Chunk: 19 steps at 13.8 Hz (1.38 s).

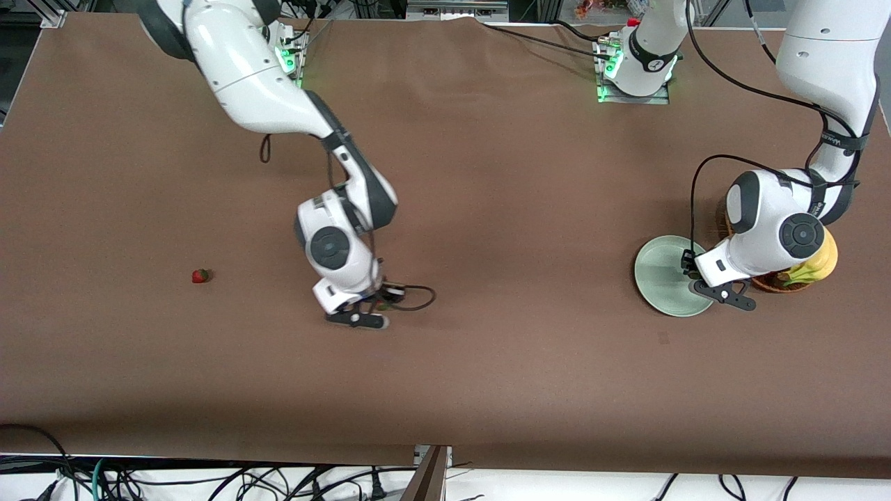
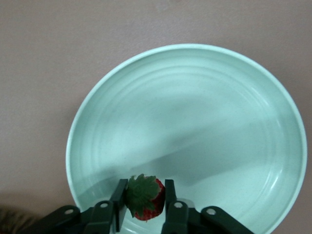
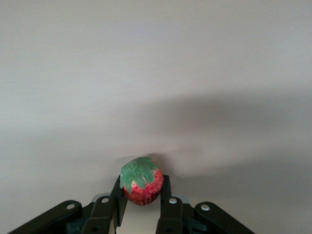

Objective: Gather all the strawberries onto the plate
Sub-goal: 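Drop the strawberry on the plate with the left gripper while the right gripper carries another, then grasp the second strawberry with the left gripper while the right gripper grasps the third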

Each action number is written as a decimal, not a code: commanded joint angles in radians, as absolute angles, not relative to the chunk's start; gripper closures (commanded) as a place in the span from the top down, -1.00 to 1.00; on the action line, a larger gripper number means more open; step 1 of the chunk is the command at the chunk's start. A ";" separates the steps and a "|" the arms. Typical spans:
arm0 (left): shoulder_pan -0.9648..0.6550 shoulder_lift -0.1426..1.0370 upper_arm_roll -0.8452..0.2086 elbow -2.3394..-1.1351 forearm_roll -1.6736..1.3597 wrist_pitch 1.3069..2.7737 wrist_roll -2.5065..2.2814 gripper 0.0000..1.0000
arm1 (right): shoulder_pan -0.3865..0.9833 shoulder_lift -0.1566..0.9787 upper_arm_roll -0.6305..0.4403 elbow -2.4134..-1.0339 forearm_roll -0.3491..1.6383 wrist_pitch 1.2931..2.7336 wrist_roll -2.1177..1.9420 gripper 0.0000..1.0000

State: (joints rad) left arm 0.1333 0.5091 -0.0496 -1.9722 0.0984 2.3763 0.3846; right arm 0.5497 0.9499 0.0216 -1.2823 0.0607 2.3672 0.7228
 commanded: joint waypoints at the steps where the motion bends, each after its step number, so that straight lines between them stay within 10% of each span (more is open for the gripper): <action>1: 0.132 0.506 -0.063 -1.967 0.107 2.373 0.396 1.00 | 0.642 1.031 0.021 -1.155 0.067 2.440 0.897 -0.74; 8: 0.120 0.453 -0.089 -1.930 0.100 2.277 0.384 1.00 | 0.781 1.115 0.104 -1.085 0.067 2.700 1.170 -0.67; 10: 0.120 0.446 -0.121 -1.864 0.097 2.159 0.379 1.00 | 0.813 1.127 0.104 -1.078 0.067 2.721 1.206 0.00; 11: 0.120 0.446 -0.142 -1.826 0.097 2.101 0.371 1.00 | 0.827 1.129 0.103 -1.078 0.066 2.738 1.209 0.99; 19: 0.115 0.462 -0.319 -1.772 0.095 1.990 -0.018 1.00 | 0.623 0.950 0.092 -1.080 0.063 2.337 0.858 1.00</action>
